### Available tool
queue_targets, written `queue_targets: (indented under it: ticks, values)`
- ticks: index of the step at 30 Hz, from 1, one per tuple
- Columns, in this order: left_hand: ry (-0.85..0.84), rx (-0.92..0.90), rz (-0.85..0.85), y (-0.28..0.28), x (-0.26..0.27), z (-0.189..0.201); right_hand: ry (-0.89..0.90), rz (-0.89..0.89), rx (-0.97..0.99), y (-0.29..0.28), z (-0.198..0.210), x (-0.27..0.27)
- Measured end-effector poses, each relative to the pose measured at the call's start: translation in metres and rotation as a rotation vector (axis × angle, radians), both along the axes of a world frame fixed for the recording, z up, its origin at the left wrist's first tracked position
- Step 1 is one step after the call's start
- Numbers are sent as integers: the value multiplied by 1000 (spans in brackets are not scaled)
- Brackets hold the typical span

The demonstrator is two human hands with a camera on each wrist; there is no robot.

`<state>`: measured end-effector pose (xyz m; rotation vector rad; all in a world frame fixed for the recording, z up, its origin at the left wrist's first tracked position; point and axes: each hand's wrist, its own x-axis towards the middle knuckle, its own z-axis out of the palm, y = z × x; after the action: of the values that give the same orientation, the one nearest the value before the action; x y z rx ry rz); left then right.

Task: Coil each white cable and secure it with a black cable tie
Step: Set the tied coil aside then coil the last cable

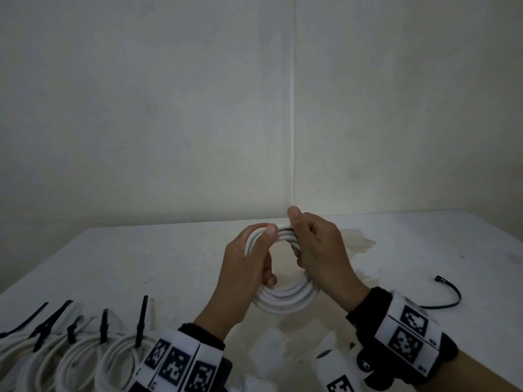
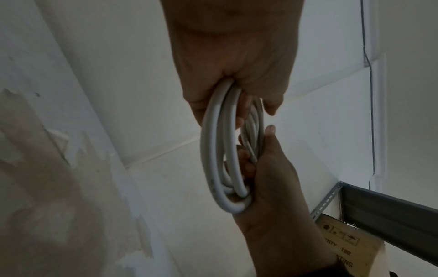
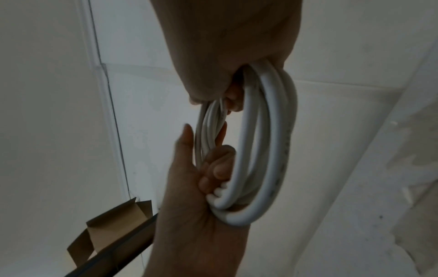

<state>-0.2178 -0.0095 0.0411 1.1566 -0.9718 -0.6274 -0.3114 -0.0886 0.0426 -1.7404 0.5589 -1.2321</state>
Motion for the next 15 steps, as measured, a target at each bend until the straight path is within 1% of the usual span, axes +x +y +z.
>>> queue_targets:
  ticks: [3,5,7,10,15]
  values:
    - [-8,4,5,1,2,-1,7,146,102,0,2,-4]
    - [2,7,-30,2,4,-1,17,242,137,0,4,-9]
    - [-3,20,-69,3,4,1,25,266,146,1,5,-12]
    - [-64,37,-60,0,2,1,21,181,125,0,3,-14]
    - [-263,-68,201,-11,-7,-7,-2,1,45,-4,0,-15]
